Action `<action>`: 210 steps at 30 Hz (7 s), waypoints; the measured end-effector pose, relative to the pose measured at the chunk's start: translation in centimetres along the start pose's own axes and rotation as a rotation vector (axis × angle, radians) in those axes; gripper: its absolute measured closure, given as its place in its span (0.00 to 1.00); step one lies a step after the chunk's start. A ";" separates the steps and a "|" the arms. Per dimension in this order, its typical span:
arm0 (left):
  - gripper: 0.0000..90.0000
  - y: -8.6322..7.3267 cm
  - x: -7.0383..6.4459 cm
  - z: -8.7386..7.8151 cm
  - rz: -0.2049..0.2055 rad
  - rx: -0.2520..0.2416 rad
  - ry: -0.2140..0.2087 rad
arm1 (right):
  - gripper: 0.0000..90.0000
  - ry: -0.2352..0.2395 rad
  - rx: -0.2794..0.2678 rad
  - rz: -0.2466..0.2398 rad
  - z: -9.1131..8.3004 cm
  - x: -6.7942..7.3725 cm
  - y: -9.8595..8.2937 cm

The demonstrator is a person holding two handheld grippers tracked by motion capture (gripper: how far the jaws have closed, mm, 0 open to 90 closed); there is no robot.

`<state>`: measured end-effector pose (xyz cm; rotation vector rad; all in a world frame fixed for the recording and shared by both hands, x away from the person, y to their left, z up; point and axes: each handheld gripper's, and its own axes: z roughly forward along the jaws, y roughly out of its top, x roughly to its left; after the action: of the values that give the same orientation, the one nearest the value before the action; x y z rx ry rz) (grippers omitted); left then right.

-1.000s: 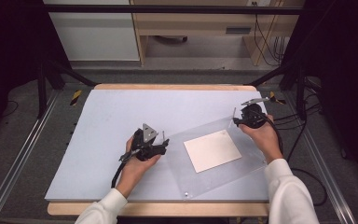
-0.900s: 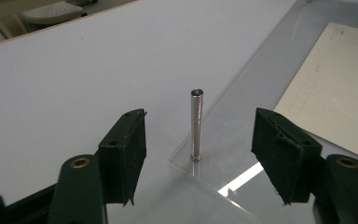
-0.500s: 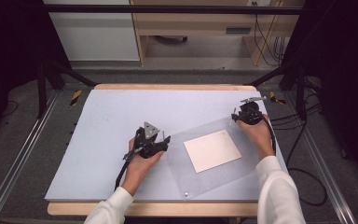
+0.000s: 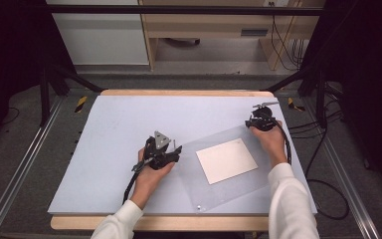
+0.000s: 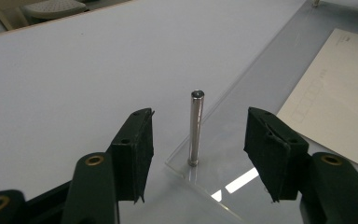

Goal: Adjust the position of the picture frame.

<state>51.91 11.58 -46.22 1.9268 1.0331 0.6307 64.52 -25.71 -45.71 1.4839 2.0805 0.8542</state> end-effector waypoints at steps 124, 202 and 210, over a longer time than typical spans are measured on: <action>0.89 4.4 10.6 -5.2 0.044 0.154 -0.198 | 0.95 -0.002 0.016 -0.099 -7.5 9.5 2.2; 0.93 1.2 12.6 1.8 -0.030 0.242 -0.069 | 0.94 0.049 0.035 -0.029 -1.5 9.8 -1.8; 0.93 1.0 12.4 1.8 -0.032 0.236 -0.048 | 0.94 0.050 0.023 -0.021 -1.4 9.7 -2.1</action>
<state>60.29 20.92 -45.80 2.1136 1.1472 0.4580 59.03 -17.30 -46.16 1.4635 2.1451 0.8708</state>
